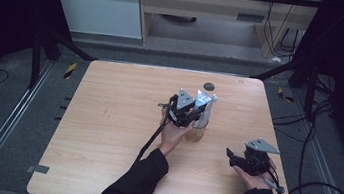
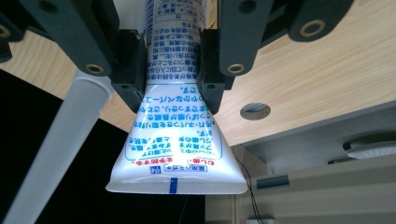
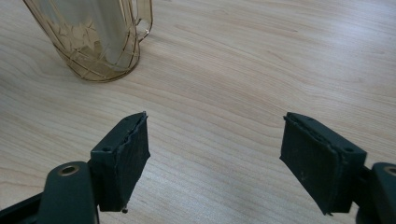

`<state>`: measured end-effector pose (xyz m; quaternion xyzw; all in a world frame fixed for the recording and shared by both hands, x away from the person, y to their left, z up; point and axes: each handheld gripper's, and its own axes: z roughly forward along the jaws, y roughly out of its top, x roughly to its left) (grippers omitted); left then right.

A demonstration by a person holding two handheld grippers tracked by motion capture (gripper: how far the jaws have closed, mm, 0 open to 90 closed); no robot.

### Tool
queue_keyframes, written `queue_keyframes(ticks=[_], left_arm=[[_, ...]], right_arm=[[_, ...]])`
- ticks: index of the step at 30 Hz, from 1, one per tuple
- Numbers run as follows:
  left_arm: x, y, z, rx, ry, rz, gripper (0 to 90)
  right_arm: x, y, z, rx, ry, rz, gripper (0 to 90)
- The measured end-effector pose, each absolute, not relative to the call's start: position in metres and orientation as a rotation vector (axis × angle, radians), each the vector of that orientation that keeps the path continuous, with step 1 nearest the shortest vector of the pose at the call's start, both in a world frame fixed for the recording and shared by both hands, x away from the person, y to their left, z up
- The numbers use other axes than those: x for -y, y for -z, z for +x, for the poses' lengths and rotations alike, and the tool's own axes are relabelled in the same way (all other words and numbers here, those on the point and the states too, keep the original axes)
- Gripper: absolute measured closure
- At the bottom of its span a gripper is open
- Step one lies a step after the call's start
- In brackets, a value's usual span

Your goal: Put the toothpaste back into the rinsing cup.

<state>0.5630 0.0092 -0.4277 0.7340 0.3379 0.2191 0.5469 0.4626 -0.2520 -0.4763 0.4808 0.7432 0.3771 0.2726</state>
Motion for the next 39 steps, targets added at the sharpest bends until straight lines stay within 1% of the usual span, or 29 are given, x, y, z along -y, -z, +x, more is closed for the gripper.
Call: queue_keyframes(ticks=[8, 13, 16, 18, 21, 26, 28, 33, 37, 39], left_arm=[[-0.015, 0.433, 0.559, -0.812, -0.505, 1.785, 65.0], [-0.02, 0.443, 0.556, -0.807, -0.518, 1.845, 61.8], [-0.025, 0.445, 0.553, -0.816, -0.494, 1.822, 61.2], [-0.027, 0.444, 0.551, -0.805, -0.495, 1.821, 59.1], [-0.03, 0.44, 0.546, -0.793, -0.521, 1.813, 51.2], [-0.039, 0.436, 0.534, -0.782, -0.522, 1.846, 42.6], [-0.046, 0.436, 0.529, -0.798, -0.502, 1.865, 38.1], [-0.066, 0.432, 0.52, -0.826, -0.502, 1.899, 32.8], [-0.085, 0.428, 0.509, -0.82, -0.543, 1.953, 30.7], [-0.096, 0.428, 0.505, -0.829, -0.535, 1.965, 29.9]], right_arm=[[0.252, 0.476, 0.462, -1.999, -1.013, 1.297, 23.4], [0.252, 0.476, 0.462, -1.997, -1.013, 1.294, 23.4], [0.252, 0.476, 0.462, -1.997, -1.013, 1.29, 23.4], [0.251, 0.475, 0.462, -1.998, -1.02, 1.301, 23.3], [0.251, 0.476, 0.462, -1.999, -1.011, 1.294, 23.3], [0.252, 0.476, 0.462, -1.997, -1.012, 1.292, 23.3], [0.251, 0.476, 0.462, -1.998, -1.012, 1.294, 23.2], [0.249, 0.474, 0.46, -2.003, -1.007, 1.288, 22.5], [0.25, 0.473, 0.46, -2.0, -1.011, 1.285, 21.9], [0.25, 0.473, 0.459, -1.996, -1.01, 1.286, 21.7]])
